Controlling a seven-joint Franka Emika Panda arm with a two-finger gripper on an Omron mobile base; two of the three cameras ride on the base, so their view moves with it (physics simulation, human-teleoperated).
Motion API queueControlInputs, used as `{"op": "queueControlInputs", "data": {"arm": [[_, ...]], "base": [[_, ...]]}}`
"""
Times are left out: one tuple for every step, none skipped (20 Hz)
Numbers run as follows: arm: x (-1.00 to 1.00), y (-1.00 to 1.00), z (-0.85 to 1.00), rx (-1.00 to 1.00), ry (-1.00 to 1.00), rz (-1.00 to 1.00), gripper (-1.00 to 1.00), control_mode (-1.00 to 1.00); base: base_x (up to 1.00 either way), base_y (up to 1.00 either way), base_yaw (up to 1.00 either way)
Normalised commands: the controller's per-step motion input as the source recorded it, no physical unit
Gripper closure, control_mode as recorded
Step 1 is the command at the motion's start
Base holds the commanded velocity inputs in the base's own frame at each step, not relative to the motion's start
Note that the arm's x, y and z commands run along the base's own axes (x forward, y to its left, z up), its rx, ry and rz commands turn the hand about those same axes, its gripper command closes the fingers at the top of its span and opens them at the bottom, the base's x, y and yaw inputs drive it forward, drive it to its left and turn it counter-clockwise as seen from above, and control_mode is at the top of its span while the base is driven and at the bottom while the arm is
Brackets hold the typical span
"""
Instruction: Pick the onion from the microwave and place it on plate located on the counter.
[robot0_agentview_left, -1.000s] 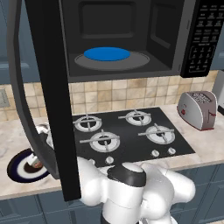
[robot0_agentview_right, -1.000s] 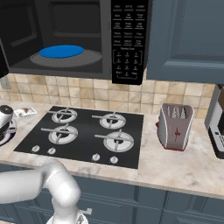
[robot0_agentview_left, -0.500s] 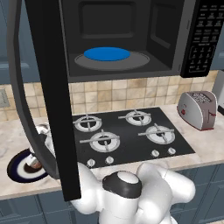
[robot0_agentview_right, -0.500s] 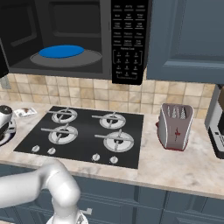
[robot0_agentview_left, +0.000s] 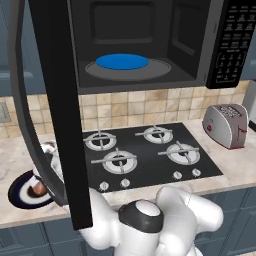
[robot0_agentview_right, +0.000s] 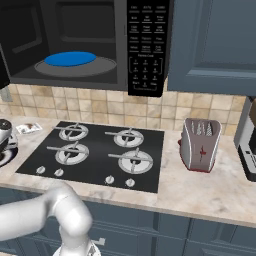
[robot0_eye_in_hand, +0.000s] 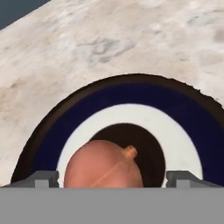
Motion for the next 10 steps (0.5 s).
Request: {"op": "queueControlInputs", "data": {"arm": [[0.00,-0.04,0.49,0.00,-0.16,-0.09,-1.00,-1.00],[0.00,-0.19,0.53,0.00,-0.13,-0.11,-1.00,-1.00],[0.00,-0.36,0.62,0.01,-0.04,-0.17,-1.00,-1.00],[0.00,-0.50,0.48,0.01,-0.05,-0.16,-1.00,-1.00],[-0.01,-0.74,0.41,0.03,-0.06,-0.12,-1.00,-1.00],[-0.09,-1.00,0.47,0.06,-0.02,-0.11,-1.00,-1.00],[-0.06,-1.00,0.47,0.05,-0.01,-0.12,-1.00,-1.00],[0.00,-1.00,0.44,0.06,0.00,-0.11,-1.00,-1.00],[-0.04,-1.00,0.51,0.07,-0.02,-0.11,-1.00,-1.00],[-0.07,-1.00,0.49,0.06,-0.04,-0.11,-1.00,-1.00]], "base": [[0.00,0.00,0.00],[0.00,0.00,0.00],[0.00,0.00,0.00],[0.00,0.00,0.00],[0.00,0.00,0.00],[0.00,0.00,0.00],[0.00,0.00,0.00],[0.00,0.00,0.00],[0.00,0.00,0.00],[0.00,0.00,0.00]]}}
